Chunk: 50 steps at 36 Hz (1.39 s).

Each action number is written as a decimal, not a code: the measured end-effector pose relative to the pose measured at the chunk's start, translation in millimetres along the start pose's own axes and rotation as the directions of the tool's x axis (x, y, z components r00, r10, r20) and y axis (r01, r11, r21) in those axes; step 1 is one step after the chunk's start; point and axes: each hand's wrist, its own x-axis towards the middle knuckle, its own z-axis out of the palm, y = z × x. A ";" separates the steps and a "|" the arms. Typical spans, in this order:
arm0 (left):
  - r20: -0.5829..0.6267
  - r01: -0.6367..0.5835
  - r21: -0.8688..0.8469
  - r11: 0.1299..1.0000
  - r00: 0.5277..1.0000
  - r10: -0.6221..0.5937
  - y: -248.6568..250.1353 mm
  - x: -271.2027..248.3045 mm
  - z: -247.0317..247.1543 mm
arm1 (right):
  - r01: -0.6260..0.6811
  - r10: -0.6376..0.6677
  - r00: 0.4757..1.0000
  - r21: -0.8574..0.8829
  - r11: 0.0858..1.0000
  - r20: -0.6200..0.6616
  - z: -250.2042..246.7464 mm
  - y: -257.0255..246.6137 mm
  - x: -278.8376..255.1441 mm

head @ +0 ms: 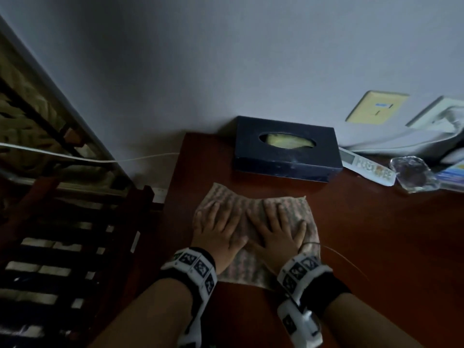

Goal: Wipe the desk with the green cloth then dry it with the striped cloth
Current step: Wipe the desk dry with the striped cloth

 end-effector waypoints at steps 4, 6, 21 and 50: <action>0.012 -0.088 0.037 0.995 0.996 0.088 1.1 25.3 -13.4 | -0.019 0.020 1.000 -0.003 1.000 0.019 -24.8 19.5 22.6; 0.034 -0.115 0.056 0.992 0.993 0.113 1.3 35.9 -20.9 | -0.025 0.025 0.999 0.009 1.000 0.027 -32.6 25.7 34.0; 0.003 -0.178 0.171 0.969 0.984 0.180 2.4 41.1 -24.4 | 0.021 -0.022 0.999 -0.012 1.000 -0.040 -30.6 48.3 38.8; 0.128 0.074 -0.106 0.992 0.990 -0.060 -11.5 -49.0 -1.9 | 0.045 -0.057 0.990 -0.093 0.995 -0.129 53.9 6.3 -96.7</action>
